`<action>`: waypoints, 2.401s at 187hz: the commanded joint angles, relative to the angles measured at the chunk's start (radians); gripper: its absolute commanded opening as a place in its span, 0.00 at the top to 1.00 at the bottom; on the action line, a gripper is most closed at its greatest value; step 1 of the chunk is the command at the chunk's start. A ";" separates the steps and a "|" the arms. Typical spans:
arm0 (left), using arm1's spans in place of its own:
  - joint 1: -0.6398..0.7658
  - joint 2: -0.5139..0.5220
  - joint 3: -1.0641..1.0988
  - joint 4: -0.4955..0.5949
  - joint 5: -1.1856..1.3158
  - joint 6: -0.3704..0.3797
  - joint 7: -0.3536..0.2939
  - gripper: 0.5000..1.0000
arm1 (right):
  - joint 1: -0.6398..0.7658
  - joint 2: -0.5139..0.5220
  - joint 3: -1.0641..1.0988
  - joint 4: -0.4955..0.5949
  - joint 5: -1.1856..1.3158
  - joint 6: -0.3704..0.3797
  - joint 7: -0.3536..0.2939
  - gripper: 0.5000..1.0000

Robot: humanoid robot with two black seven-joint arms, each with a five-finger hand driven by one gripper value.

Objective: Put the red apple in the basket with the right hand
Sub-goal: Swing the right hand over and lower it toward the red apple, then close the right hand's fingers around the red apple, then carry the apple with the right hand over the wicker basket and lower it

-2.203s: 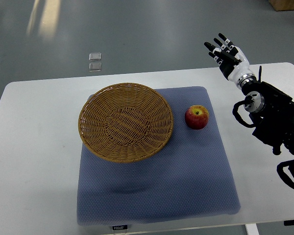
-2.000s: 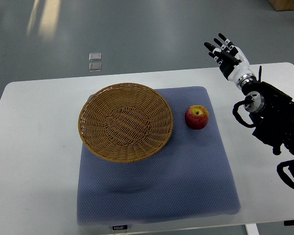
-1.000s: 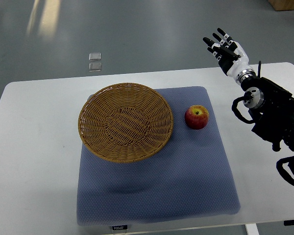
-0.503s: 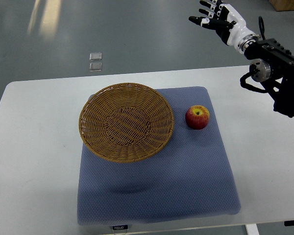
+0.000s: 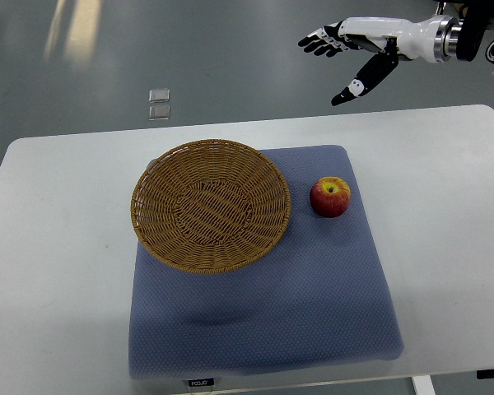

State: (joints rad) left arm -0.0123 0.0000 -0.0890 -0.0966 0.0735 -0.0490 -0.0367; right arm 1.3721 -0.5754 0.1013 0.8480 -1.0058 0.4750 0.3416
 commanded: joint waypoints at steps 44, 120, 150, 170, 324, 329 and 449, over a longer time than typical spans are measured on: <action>0.000 0.000 0.000 0.000 0.000 0.000 0.000 0.00 | 0.001 -0.001 -0.121 0.054 -0.295 0.004 0.002 0.16; 0.000 0.000 0.000 0.000 0.000 0.000 0.000 0.00 | -0.074 0.035 -0.146 0.072 -0.395 -0.041 0.002 0.16; 0.000 0.000 0.000 0.000 0.000 0.000 0.000 0.00 | -0.114 0.066 -0.146 0.072 -0.439 -0.076 0.000 0.16; 0.000 0.000 0.000 0.000 0.000 0.000 0.000 0.00 | -0.136 0.072 -0.146 0.072 -0.445 -0.088 0.000 0.16; 0.000 0.000 0.000 0.000 0.000 0.000 0.000 0.00 | -0.183 0.114 -0.153 0.060 -0.498 -0.154 0.000 0.48; 0.000 0.000 0.000 0.000 0.000 0.000 0.000 0.00 | -0.183 0.114 -0.152 0.060 -0.498 -0.154 0.000 0.48; 0.000 0.000 0.000 0.000 0.000 0.000 0.000 0.00 | -0.016 0.095 -0.153 0.046 -0.493 -0.138 0.008 0.62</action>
State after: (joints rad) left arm -0.0124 0.0000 -0.0890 -0.0967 0.0737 -0.0492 -0.0366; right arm 1.2797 -0.4738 -0.0521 0.8992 -1.5018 0.3297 0.3441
